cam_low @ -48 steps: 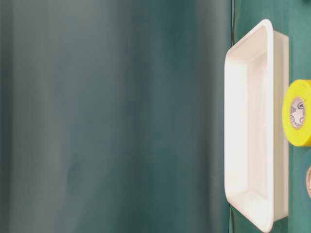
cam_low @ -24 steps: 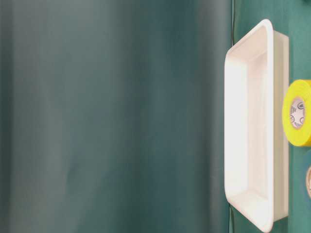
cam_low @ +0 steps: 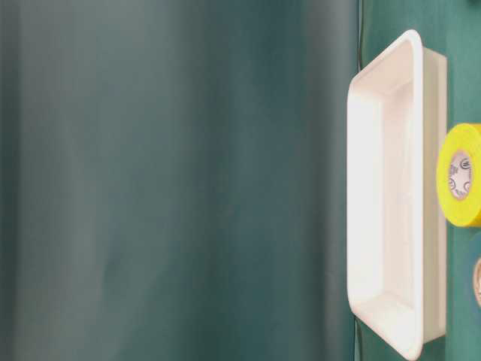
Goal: Pick up the tape from a random location and place it into the white case.
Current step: 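Lift the blue tape roll and carry it toward the white tray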
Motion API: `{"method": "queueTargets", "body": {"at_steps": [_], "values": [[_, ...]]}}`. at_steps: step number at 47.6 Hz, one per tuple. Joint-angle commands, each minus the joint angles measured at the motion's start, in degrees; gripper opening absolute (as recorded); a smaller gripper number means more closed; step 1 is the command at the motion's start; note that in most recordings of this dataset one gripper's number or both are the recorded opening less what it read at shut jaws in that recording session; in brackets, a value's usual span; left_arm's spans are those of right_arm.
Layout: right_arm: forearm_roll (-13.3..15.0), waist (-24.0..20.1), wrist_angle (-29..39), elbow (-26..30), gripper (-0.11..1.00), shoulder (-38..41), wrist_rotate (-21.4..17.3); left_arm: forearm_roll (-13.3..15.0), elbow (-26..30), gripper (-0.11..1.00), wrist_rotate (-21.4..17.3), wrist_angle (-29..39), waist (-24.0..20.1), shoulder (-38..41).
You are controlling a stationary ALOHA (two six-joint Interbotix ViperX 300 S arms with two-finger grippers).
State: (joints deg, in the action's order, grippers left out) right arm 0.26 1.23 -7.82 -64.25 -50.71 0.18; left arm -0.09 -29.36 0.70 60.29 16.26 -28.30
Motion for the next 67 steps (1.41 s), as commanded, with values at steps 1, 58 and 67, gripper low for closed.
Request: {"method": "queueTargets", "body": {"at_steps": [1, 58, 67], "values": [[0.09, 0.0, -0.18, 1.05, 0.0, 0.26, -0.18, -0.35, 0.44, 0.24, -0.88, -0.26, -2.02, -0.7], [0.09, 0.0, 0.0, 1.14, 0.0, 0.53, 0.09, -0.18, 2.2, 0.24, -16.79, -0.53, -31.38, 0.7], [0.09, 0.0, 0.0, 1.14, 0.0, 0.53, 0.09, -0.18, 3.96, 0.24, -16.96, -1.05, -31.38, 3.52]]}}
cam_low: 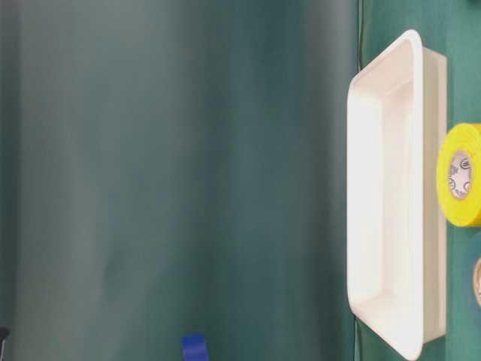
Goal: Pick up the tape from a random location and place it into the white case.
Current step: 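Lift the blue tape roll and carry it toward the white tray, then lower the blue tape roll into the white tray with the left gripper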
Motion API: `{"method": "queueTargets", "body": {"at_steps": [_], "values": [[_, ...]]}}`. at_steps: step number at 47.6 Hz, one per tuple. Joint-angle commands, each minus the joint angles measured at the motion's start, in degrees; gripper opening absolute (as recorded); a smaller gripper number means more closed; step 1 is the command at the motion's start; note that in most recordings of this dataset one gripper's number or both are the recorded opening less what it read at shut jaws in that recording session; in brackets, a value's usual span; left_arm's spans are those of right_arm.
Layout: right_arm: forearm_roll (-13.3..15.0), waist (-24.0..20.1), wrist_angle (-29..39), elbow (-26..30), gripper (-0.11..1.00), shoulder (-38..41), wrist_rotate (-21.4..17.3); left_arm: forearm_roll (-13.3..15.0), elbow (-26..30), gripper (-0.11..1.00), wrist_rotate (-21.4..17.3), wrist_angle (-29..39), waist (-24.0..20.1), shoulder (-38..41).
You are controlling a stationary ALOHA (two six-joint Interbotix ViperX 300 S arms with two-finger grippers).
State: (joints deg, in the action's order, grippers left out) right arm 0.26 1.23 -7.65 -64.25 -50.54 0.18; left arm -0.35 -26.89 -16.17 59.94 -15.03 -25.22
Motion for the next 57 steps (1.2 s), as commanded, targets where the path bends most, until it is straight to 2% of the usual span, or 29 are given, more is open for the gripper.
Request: {"method": "queueTargets", "body": {"at_steps": [1, 42, 57], "values": [[0.09, 0.0, -0.18, 1.14, 0.0, 0.35, 0.09, 0.09, 1.85, 0.24, -0.09, -0.88, -0.09, 0.88], [0.18, 0.0, -0.35, 1.23, 0.0, 0.35, 0.26, 0.09, 24.43, 0.24, -0.09, -2.37, -0.09, 20.3], [0.18, 0.0, -0.35, 1.23, 0.0, 0.35, 0.26, 0.09, 26.37, 0.24, -0.09, -2.37, -0.09, 22.24]]}}
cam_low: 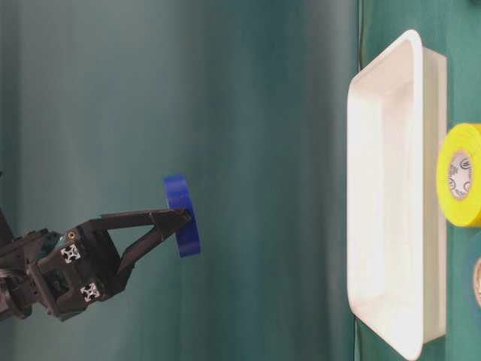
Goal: Pick up the tape from a random location and place it into the white case.
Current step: 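Lower the blue tape roll into the white tray with the left gripper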
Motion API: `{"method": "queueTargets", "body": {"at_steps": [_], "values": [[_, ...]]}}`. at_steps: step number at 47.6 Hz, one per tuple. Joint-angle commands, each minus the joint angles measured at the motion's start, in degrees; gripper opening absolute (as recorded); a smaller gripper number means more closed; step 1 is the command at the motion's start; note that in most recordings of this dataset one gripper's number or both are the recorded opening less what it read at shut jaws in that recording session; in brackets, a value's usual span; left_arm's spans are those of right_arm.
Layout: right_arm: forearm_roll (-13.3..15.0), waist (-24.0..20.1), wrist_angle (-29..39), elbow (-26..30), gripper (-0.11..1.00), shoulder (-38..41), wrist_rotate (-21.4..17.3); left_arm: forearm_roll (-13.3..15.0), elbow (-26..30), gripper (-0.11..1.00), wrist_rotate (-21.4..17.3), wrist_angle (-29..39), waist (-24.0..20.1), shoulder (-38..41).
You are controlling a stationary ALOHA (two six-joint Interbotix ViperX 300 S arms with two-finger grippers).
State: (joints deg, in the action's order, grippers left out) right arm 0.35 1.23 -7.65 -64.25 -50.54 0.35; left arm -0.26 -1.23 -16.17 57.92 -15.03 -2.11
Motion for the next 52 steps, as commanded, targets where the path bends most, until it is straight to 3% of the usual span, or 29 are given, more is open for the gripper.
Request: {"method": "queueTargets", "body": {"at_steps": [1, 37, 52], "values": [[0.09, 0.0, -0.35, 1.23, 0.0, 0.35, 0.09, 0.0, 0.62, 0.24, -0.09, -0.35, 0.0, -0.97], [0.09, 0.0, -0.26, 1.32, 0.0, 0.35, 0.09, 0.0, -1.41, 0.24, -0.18, -0.7, 0.0, -0.79], [0.09, 0.0, -0.35, 1.32, 0.0, 0.35, 0.09, 0.0, -7.03, 0.24, -0.26, -9.76, -0.62, 1.49]]}}
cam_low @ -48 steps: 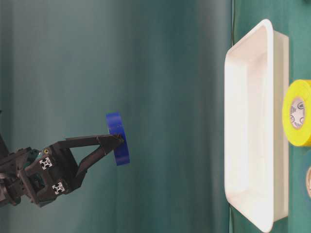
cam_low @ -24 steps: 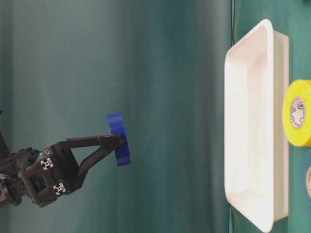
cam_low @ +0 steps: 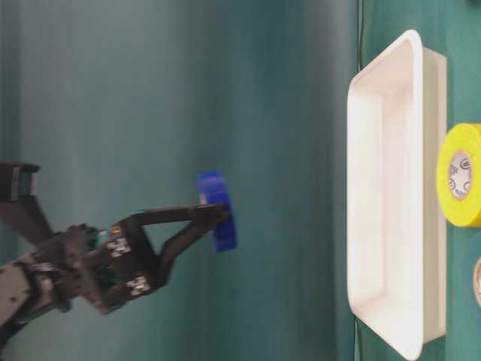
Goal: Pick up the tape from a random location and place it into the white case.
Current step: 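Lower the blue tape roll into the white tray with the left gripper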
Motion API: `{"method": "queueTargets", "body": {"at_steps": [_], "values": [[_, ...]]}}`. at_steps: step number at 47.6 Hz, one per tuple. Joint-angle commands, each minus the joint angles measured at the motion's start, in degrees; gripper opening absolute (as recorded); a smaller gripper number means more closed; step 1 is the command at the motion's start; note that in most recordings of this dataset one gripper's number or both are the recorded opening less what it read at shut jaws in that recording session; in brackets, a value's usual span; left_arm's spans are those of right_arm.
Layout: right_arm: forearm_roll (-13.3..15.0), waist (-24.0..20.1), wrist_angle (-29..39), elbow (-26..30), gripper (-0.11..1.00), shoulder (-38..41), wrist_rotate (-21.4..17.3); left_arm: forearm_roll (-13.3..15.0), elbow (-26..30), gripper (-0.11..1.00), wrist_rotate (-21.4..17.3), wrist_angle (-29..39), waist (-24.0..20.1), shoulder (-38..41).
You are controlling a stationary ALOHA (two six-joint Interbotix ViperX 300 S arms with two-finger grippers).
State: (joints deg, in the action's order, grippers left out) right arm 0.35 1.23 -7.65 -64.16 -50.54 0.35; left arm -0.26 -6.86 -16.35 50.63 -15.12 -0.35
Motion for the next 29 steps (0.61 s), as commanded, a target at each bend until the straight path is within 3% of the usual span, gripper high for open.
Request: {"method": "queueTargets", "body": {"at_steps": [1, 12, 29], "values": [[0.09, 0.0, -0.35, 1.23, 0.0, 0.35, 0.09, 0.0, -2.02, 0.24, 0.0, -2.99, -0.62, -0.09], [0.18, 0.0, -0.35, 1.23, 0.0, 0.44, 0.09, 0.0, -7.03, 0.24, 0.0, -9.23, -2.9, 4.13], [0.09, 0.0, -0.35, 1.05, 0.0, 1.05, 0.09, 0.0, -9.76, 0.24, 0.0, -16.79, -4.39, 9.05]]}}
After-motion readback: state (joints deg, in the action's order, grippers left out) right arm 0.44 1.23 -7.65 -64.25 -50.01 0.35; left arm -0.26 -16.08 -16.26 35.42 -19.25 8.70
